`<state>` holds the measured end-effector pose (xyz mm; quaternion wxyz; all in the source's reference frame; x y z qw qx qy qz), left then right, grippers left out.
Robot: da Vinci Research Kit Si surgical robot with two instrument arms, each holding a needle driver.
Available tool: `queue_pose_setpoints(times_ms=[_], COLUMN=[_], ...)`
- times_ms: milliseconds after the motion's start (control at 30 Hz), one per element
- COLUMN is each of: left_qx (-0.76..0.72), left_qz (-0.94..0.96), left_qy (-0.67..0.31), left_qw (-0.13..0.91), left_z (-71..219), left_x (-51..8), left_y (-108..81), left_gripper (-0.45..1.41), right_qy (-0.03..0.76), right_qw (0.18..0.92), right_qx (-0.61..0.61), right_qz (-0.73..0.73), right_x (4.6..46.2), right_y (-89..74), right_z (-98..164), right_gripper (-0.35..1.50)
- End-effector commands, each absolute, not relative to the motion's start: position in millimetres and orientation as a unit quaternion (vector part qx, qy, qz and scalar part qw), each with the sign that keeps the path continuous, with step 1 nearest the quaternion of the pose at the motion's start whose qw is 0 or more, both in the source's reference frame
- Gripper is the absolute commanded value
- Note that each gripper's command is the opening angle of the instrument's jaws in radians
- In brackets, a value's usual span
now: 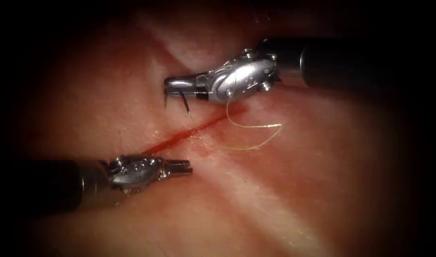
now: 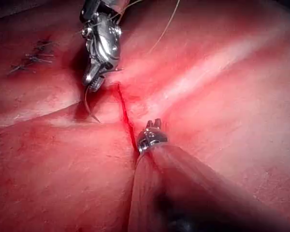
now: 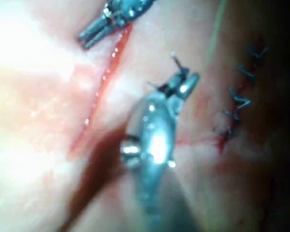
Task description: Wound Closure
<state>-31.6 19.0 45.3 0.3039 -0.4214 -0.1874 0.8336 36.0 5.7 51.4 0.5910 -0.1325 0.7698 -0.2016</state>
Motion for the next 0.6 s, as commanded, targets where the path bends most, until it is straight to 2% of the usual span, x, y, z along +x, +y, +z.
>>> queue_pose_setpoints(times_ms=[33,600], left_qx=[-0.422,-0.422], left_qz=[0.833,0.833], left_qy=[-0.188,-0.188], left_qw=[0.304,0.304], left_z=[46.0,46.0], left_x=[-32.2,-32.2], left_y=[18.9,18.9], left_gripper=[0.05,0.05], right_qy=[0.769,0.769], right_qw=[0.591,0.589], right_qx=[-0.134,-0.117], right_qz=[-0.203,-0.219], right_x=[37.0,37.7], right_y=[6.2,4.4], right_z=[52.1,54.5], right_gripper=[-0.35,-0.35])
